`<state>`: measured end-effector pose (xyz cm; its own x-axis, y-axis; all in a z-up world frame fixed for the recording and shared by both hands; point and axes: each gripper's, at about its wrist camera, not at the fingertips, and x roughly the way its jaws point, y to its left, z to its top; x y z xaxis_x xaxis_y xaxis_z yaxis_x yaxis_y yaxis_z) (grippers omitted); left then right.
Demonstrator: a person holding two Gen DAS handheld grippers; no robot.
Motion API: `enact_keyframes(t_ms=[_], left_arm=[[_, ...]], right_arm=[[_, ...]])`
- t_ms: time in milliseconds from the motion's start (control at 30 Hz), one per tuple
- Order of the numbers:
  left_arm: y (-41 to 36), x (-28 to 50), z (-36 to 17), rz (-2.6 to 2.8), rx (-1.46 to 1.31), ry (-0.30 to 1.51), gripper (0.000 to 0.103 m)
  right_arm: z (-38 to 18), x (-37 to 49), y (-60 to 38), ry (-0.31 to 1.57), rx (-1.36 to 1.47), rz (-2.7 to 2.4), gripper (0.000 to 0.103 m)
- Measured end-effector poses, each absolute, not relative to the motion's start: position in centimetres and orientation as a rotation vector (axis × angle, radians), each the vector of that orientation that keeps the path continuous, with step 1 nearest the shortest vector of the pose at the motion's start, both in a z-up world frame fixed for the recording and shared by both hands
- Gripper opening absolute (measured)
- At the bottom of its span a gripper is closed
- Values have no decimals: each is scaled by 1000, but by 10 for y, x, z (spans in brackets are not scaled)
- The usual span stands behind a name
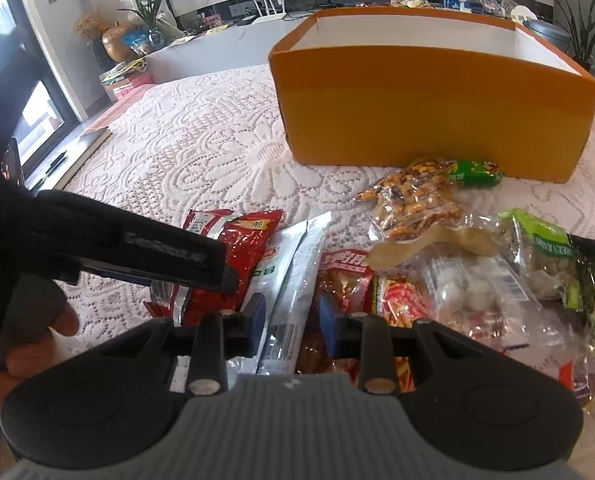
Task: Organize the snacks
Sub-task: 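Grasp the red sausage packs with the left tool while the right tool grasps the white sachets, then carry both held packs into the orange box and open both tools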
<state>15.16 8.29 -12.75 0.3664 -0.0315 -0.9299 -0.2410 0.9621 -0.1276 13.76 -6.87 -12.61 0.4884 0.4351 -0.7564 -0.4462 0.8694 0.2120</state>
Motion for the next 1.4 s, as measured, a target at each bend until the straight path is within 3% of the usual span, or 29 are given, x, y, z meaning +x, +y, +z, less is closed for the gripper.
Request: enact_keyframes(t_ms=[267, 300, 367, 433, 733, 1400], left_arm=[[82, 154, -132, 147, -241, 1184, 93], [82, 153, -133, 145, -242, 1181, 92], [83, 153, -133, 141, -249, 1180, 91], [83, 153, -133, 139, -251, 1180, 90], [84, 149, -128, 119, -283, 1161, 80], [66, 101, -75, 25, -313, 988, 79]], right_arm=[[-126, 137, -68, 891, -12, 559, 26], [-126, 137, -68, 889, -10, 559, 24], [-126, 135, -70, 879, -19, 548, 11], [-125, 135, -74, 872, -6, 545, 8], [-107, 123, -80, 812, -12, 529, 4], [-59, 93, -127, 695, 34, 423, 1]])
